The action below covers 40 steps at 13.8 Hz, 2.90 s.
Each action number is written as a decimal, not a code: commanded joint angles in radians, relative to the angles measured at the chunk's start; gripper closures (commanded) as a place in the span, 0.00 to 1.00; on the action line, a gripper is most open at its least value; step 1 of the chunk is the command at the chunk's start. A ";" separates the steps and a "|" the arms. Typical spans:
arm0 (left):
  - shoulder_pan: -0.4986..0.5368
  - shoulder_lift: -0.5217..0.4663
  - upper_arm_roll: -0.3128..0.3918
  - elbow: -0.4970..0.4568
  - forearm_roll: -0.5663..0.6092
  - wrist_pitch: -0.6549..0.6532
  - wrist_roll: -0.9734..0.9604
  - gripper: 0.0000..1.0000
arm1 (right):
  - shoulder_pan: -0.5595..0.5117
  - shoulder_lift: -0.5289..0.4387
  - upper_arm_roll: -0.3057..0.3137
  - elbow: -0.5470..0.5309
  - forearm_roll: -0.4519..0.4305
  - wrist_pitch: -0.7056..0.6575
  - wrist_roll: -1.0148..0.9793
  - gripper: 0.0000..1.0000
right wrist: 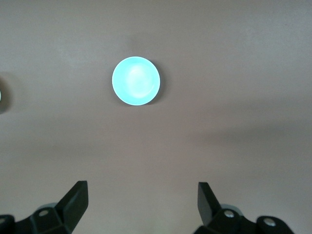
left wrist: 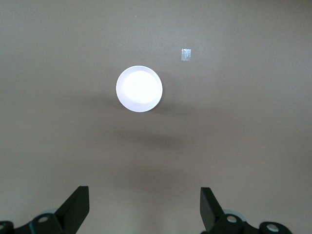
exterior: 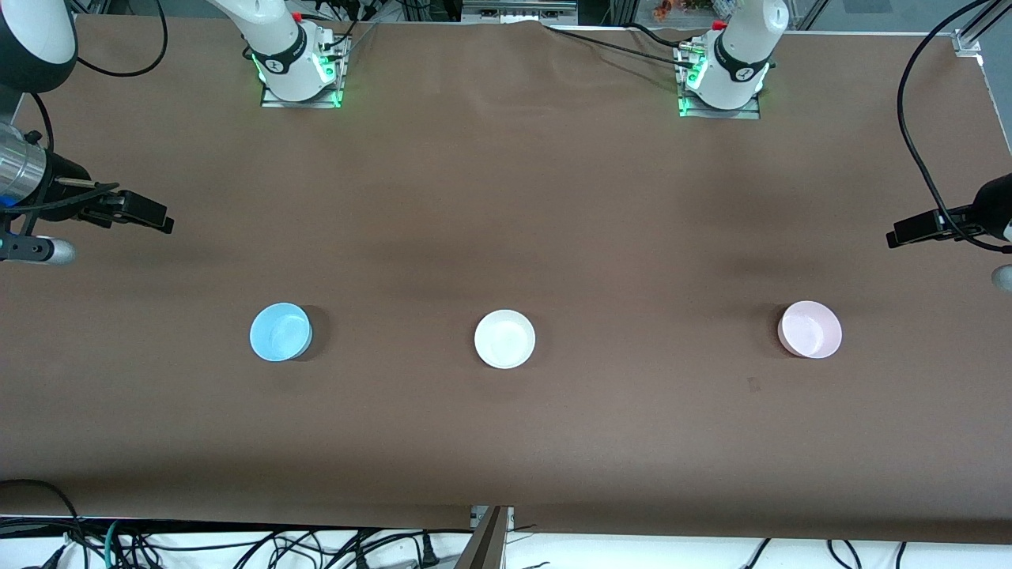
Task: Stack pink and blue bowls on white bowl
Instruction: 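Move the left gripper down over the pink bowl, then close the left gripper on the pink bowl rim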
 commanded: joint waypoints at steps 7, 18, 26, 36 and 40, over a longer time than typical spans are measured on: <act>0.055 0.049 0.016 0.017 0.018 0.004 0.033 0.00 | -0.001 -0.014 0.002 -0.002 -0.011 -0.010 -0.004 0.01; 0.169 0.390 0.012 -0.005 0.003 0.369 0.185 0.00 | -0.001 -0.012 0.002 -0.002 -0.010 -0.010 -0.005 0.01; 0.176 0.414 0.007 -0.244 -0.035 0.671 0.211 0.00 | -0.001 -0.012 0.002 -0.002 -0.010 -0.010 -0.005 0.01; 0.150 0.305 0.007 -0.475 -0.072 0.828 0.209 0.44 | -0.001 -0.011 0.003 -0.002 -0.010 -0.010 -0.005 0.01; 0.150 0.308 0.007 -0.475 -0.071 0.831 0.214 0.84 | -0.001 -0.011 0.002 -0.002 -0.010 -0.010 -0.005 0.00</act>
